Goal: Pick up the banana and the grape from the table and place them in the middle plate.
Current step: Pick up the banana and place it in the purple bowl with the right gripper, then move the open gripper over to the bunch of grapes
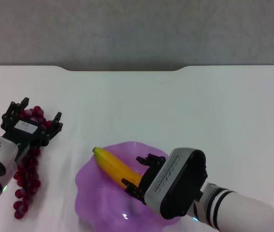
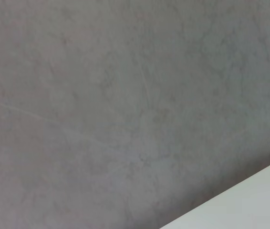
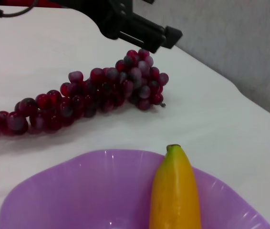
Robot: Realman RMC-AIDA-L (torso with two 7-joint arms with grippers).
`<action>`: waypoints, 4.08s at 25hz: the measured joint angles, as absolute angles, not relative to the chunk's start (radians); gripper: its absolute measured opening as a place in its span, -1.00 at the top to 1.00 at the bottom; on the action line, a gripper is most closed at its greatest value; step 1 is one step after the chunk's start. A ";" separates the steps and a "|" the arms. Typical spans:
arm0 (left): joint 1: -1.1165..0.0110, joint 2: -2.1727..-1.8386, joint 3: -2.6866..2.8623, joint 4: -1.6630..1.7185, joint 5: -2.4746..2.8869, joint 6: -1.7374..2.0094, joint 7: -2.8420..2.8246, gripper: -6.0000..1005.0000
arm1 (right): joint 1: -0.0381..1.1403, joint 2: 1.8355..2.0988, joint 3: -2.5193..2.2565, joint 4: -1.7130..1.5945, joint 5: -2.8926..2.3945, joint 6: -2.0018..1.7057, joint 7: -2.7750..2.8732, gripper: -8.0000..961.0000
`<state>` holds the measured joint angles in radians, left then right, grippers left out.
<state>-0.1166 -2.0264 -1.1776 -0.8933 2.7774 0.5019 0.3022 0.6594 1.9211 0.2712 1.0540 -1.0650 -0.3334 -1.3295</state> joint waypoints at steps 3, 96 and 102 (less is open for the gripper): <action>-0.115 -2.026 -1.178 -0.893 2.778 0.504 0.302 -0.75 | 0.635 1.927 0.306 1.069 -1.066 -0.334 -1.390 -0.34; -0.194 -2.037 -1.493 -1.065 2.412 -0.221 0.371 -0.75 | 0.321 2.008 0.400 0.524 -1.776 -1.325 -0.310 0.98; -0.225 -2.039 -1.488 -0.993 2.445 -0.194 0.373 -0.75 | 0.321 2.008 0.400 0.526 -1.779 -1.326 -0.306 0.99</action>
<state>-0.2253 -2.0391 -1.4883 -0.9931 2.4445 -0.1935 0.3727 0.3206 2.0079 0.4004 0.5263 -1.7790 -1.3259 -0.3064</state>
